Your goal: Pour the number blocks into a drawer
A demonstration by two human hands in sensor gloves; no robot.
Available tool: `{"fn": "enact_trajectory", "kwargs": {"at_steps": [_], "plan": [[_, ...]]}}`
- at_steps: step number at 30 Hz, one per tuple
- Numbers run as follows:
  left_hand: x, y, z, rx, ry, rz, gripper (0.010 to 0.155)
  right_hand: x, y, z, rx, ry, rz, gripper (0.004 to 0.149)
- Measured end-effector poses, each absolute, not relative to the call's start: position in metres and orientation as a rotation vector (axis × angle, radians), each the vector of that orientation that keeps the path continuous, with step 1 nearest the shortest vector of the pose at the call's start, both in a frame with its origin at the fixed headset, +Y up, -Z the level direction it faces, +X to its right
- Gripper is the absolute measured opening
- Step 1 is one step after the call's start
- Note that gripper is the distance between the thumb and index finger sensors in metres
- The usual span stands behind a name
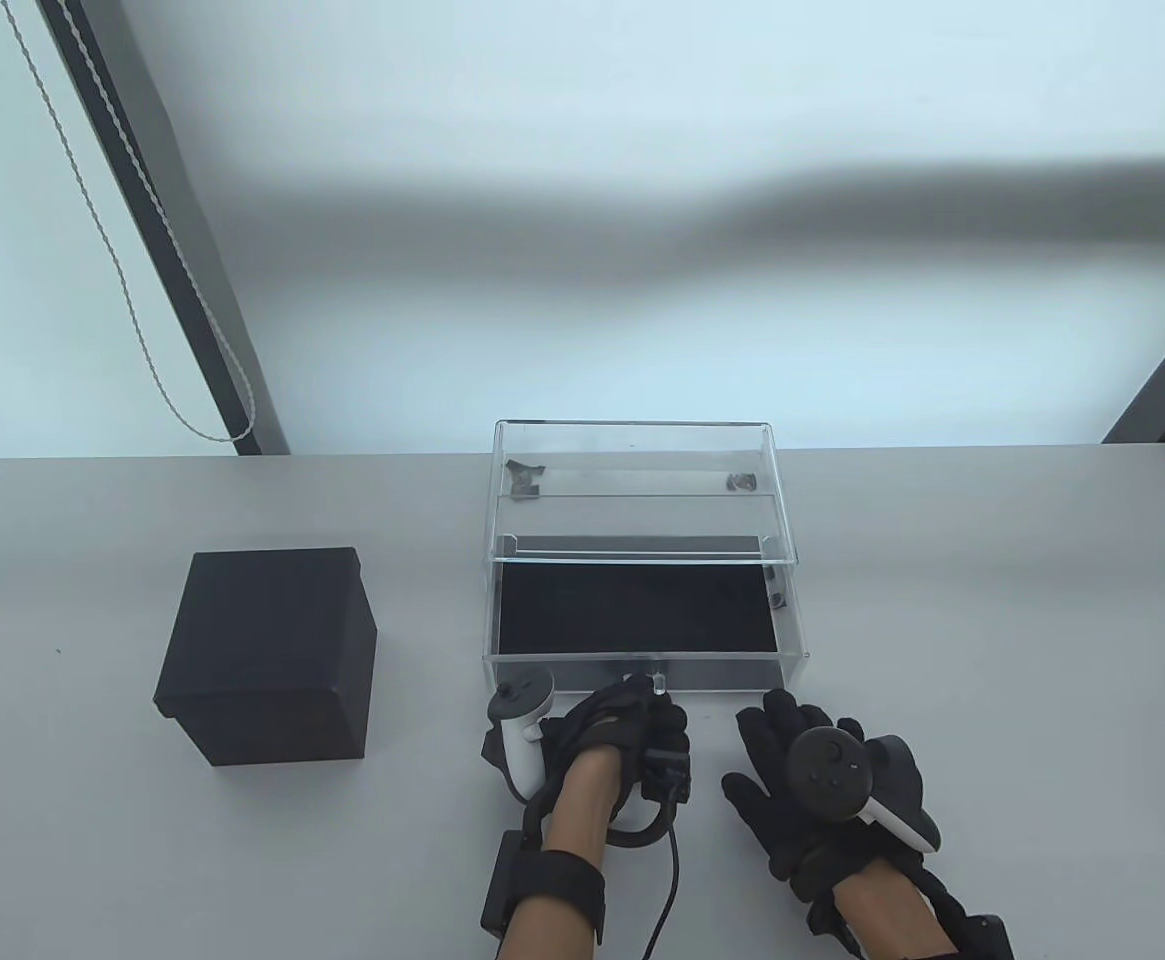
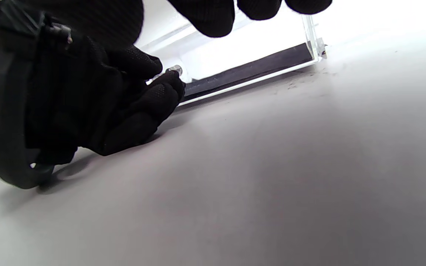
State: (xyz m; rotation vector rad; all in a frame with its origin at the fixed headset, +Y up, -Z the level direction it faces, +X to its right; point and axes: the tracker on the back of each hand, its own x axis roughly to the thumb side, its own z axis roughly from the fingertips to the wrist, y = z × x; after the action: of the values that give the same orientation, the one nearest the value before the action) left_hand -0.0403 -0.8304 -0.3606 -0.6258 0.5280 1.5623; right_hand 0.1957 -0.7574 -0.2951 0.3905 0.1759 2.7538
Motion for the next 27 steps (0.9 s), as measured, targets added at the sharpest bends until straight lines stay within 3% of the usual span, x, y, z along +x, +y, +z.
{"fn": "enact_trajectory", "kwargs": {"at_steps": [7, 13, 21, 24, 27], "plan": [[-0.040, -0.831, -0.343, -0.800, 0.517, 1.659, 0.067, 0.190, -0.742, -0.290, 0.461, 0.070, 2.858, 0.075], [-0.044, -0.787, -0.337, -0.685, 0.317, 1.375, 0.069, 0.187, -0.727, -0.286, 0.510, -0.028, 2.846, 0.075], [-0.060, -0.715, -0.306, -0.288, 0.133, 1.102, 0.068, 0.179, -0.708, -0.276, 0.580, -0.141, 2.851, 0.075], [-0.083, -0.687, -0.293, -0.066, 0.096, 0.936, 0.067, 0.177, -0.703, -0.272, 0.603, -0.172, 2.847, 0.075], [-0.110, -0.670, -0.286, 0.048, 0.121, 0.904, 0.067, 0.176, -0.701, -0.270, 0.611, -0.182, 2.843, 0.075]]}}
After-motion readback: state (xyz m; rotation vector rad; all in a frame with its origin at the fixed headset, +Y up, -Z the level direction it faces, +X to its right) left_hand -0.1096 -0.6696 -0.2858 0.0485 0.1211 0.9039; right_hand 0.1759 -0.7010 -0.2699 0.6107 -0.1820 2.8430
